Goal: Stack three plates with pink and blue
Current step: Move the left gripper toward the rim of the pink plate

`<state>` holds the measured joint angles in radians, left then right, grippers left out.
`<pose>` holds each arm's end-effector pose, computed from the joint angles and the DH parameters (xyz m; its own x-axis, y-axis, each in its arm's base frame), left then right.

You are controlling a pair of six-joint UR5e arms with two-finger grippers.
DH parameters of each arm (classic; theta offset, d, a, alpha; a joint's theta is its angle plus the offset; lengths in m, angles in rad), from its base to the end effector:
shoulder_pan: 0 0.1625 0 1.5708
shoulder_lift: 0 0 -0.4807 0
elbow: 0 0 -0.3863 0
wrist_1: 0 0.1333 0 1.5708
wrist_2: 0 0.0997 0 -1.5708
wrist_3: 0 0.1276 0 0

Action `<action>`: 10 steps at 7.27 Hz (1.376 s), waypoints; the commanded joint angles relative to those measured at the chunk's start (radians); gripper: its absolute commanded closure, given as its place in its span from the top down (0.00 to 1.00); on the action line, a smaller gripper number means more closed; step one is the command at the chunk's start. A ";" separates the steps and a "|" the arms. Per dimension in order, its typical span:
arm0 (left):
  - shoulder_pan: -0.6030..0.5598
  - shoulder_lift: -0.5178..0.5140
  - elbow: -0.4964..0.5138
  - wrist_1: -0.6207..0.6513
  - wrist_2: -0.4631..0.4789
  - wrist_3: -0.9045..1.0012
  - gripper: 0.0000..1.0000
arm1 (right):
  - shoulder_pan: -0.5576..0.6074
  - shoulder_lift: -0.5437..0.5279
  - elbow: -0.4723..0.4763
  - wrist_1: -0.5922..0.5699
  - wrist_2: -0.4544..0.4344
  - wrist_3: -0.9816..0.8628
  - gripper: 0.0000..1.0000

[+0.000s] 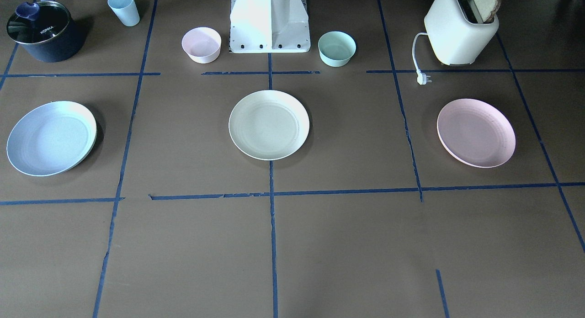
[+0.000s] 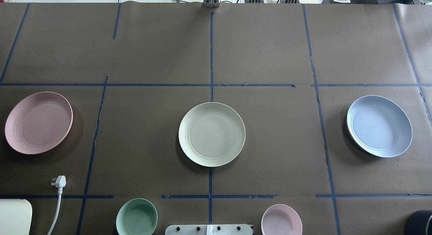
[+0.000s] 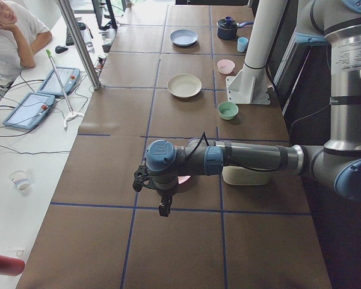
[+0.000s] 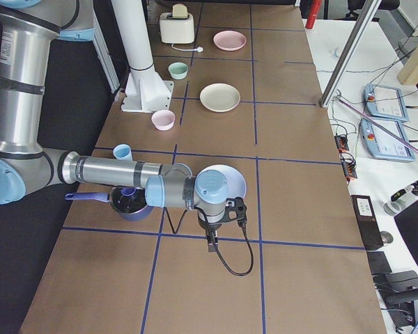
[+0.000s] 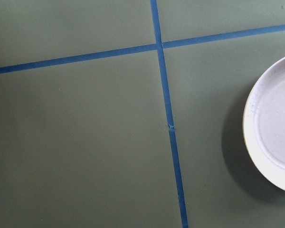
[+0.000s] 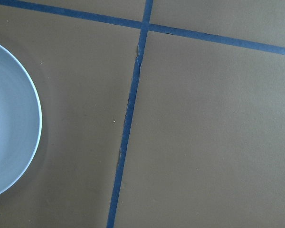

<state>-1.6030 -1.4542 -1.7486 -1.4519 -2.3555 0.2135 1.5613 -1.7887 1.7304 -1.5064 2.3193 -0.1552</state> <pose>-0.0568 -0.4224 0.7122 0.6967 0.1494 -0.7016 -0.1182 0.9886 0.0931 0.0428 -0.3824 0.7472 0.7224 -0.1655 0.6714 0.1226 0.9862 0.1112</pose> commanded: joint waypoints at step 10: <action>0.323 -0.043 0.205 -0.703 0.001 -0.615 1.00 | -0.004 0.000 0.006 0.023 0.000 0.000 1.00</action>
<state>-1.4130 -1.4967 -1.6251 -1.9096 -2.3684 -0.0660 1.5573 -1.7887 1.7366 -1.4834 2.3194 -0.1537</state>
